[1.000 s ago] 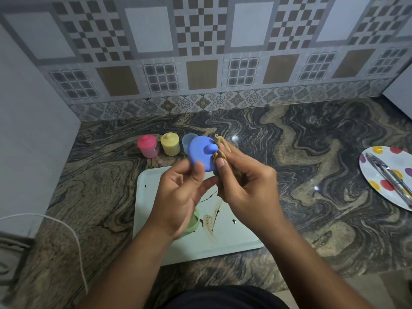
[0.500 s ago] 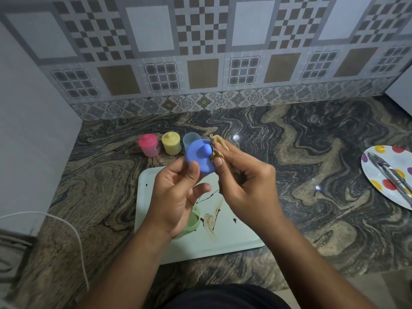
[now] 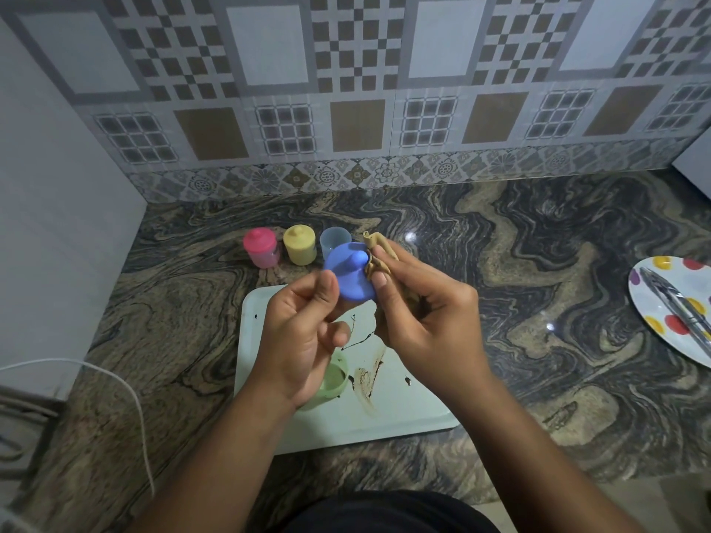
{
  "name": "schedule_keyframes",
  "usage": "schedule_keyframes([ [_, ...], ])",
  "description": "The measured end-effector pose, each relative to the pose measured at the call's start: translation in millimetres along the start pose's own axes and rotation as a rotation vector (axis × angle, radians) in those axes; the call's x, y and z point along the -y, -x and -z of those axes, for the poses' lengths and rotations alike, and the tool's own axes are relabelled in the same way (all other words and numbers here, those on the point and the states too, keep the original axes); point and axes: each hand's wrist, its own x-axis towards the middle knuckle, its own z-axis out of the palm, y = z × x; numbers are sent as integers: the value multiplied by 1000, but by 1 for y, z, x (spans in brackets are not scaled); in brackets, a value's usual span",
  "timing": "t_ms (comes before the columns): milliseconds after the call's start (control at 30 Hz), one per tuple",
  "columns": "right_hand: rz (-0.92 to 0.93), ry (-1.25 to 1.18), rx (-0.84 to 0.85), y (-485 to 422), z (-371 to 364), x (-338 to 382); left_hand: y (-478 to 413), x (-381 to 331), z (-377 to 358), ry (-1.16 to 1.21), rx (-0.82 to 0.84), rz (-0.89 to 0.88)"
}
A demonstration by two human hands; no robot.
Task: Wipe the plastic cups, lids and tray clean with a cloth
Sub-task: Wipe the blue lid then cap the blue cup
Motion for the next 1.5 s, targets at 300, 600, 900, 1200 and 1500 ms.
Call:
schedule_keyframes([
  [300, -25, 25, 1, 3, -2, -1, -4, 6, 5, 60, 109, -43],
  [600, 9, 55, 14, 2, 2, 2, -4, 0, 1, 7, 13, 46],
  [900, -7, 36, 4, -3, 2, 1, -5, 3, 6, -43, 22, 23],
  [1200, 31, 87, 7, -3, -1, 2, -6, 7, 6, 7, 72, -28],
  [1500, -2, 47, 31, 0, -1, 5, -12, 4, 7, 77, 26, 16],
])
